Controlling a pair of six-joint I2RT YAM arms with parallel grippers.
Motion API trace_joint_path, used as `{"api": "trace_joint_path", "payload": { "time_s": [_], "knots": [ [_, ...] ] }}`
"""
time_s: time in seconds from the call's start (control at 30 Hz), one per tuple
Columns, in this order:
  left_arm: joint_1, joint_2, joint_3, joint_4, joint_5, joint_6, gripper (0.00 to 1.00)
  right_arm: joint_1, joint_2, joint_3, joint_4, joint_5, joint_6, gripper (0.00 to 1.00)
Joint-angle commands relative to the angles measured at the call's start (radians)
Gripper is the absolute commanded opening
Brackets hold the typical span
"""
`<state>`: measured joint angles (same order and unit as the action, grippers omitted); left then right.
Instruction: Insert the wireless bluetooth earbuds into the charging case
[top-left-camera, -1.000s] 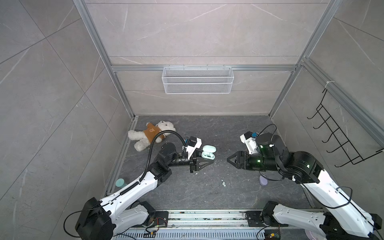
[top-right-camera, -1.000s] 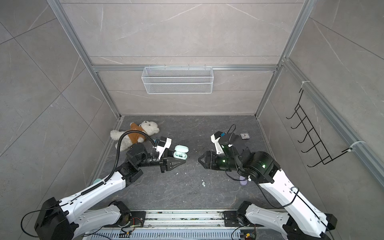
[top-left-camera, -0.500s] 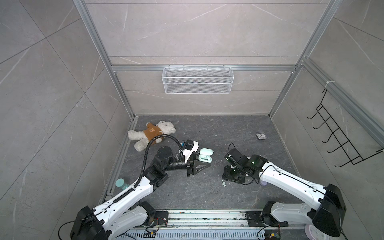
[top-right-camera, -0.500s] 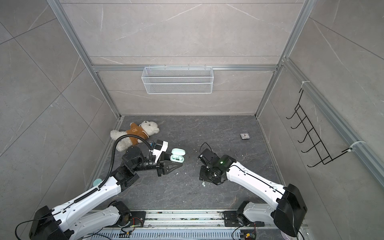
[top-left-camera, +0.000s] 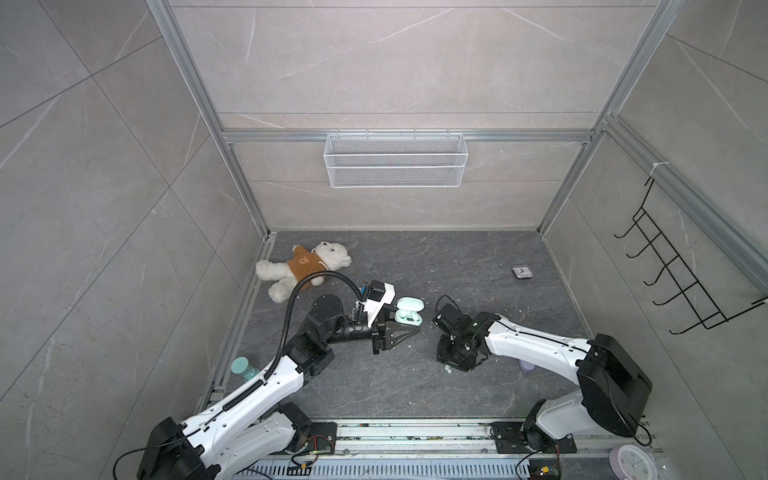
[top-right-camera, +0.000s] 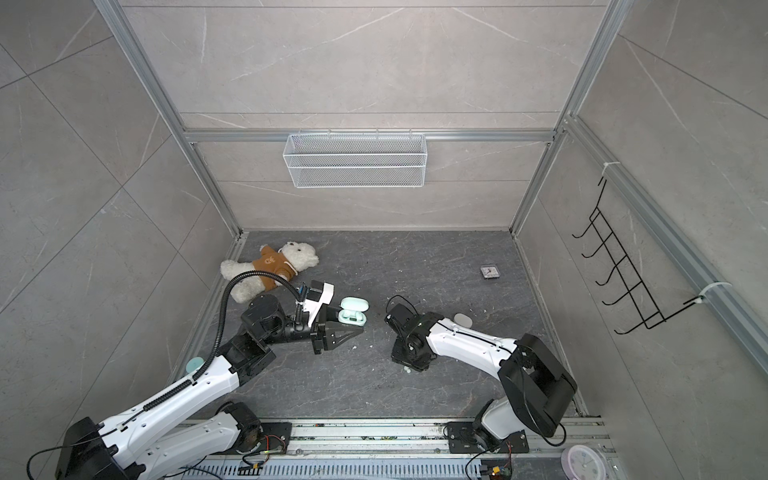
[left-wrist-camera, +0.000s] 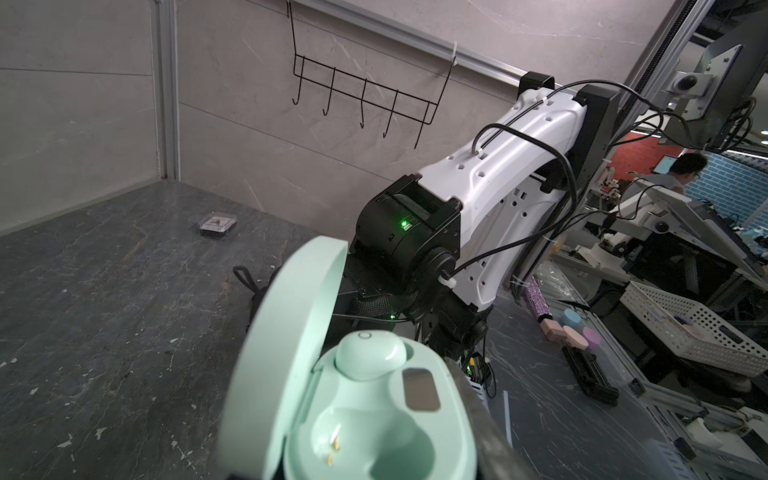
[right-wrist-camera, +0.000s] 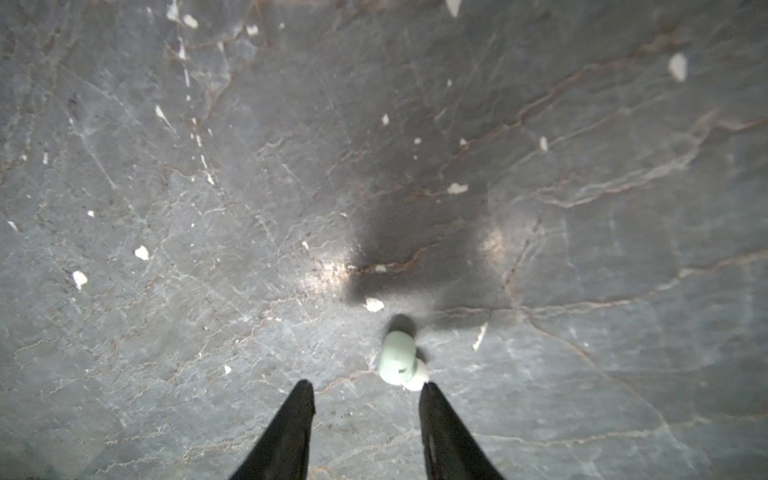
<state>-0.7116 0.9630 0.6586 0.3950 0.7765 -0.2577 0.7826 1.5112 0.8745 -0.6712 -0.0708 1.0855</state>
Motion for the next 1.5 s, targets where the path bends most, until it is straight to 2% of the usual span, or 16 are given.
{"api": "trace_joint_path", "payload": {
  "time_s": [0.0, 0.7, 1.1, 1.23, 1.47],
  "knots": [
    [0.000, -0.023, -0.005, 0.025, -0.007, 0.020, 0.32, -0.008, 0.034, -0.005, 0.018, 0.017, 0.017, 0.44],
    [0.000, -0.027, 0.001, 0.010, -0.015, 0.024, 0.33, -0.017, 0.126, -0.005, -0.014, -0.007, -0.038, 0.33],
    [0.000, -0.029, 0.004, 0.004, -0.016, 0.023, 0.32, -0.017, 0.128, -0.012, -0.017, -0.005, -0.033, 0.17],
    [0.000, -0.022, 0.004, 0.007, -0.015, 0.024, 0.33, -0.018, 0.114, -0.011, -0.022, 0.001, -0.031, 0.11],
    [0.000, 0.002, 0.011, 0.028, -0.014, 0.031, 0.32, -0.027, -0.011, 0.006, -0.055, 0.030, -0.023, 0.09]
  ]
}}
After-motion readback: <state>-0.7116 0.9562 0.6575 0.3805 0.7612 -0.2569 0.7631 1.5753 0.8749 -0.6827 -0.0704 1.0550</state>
